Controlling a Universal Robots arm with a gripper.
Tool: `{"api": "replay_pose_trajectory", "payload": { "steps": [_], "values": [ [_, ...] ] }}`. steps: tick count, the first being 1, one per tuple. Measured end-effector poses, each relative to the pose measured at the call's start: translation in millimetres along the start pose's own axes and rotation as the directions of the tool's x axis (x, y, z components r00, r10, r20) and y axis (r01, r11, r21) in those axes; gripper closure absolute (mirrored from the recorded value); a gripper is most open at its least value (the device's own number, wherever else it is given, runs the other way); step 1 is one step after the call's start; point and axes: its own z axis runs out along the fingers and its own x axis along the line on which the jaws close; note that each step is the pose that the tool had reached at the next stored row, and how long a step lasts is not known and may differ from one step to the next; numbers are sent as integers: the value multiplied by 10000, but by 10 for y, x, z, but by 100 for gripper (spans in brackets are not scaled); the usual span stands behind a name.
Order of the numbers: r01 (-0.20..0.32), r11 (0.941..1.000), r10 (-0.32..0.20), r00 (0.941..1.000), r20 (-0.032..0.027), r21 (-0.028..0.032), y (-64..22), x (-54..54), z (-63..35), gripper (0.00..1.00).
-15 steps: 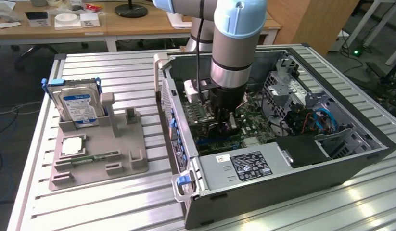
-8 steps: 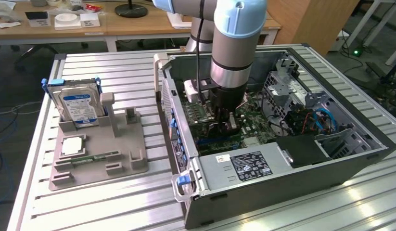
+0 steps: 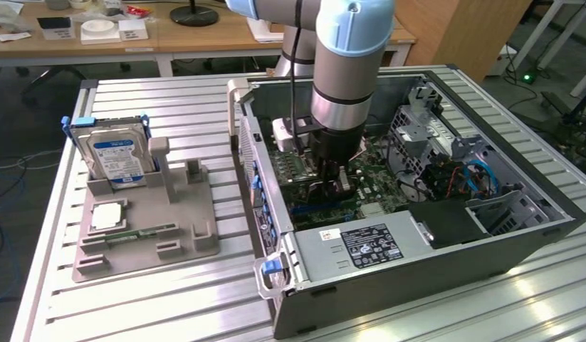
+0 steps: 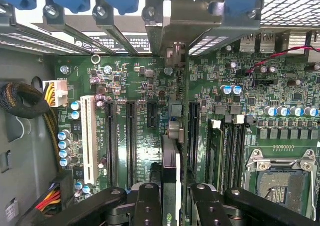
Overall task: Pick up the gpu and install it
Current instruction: 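Insert the gpu into the slot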
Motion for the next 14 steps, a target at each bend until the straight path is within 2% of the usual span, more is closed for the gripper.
{"api": "replay_pose_trajectory", "payload": {
  "steps": [8,14],
  "values": [
    [30,10000,-30,10000,3,35,14,-1,0,73],
    [70,9999,-70,10000,6,88,15,-8,0,73]
  ]
}}
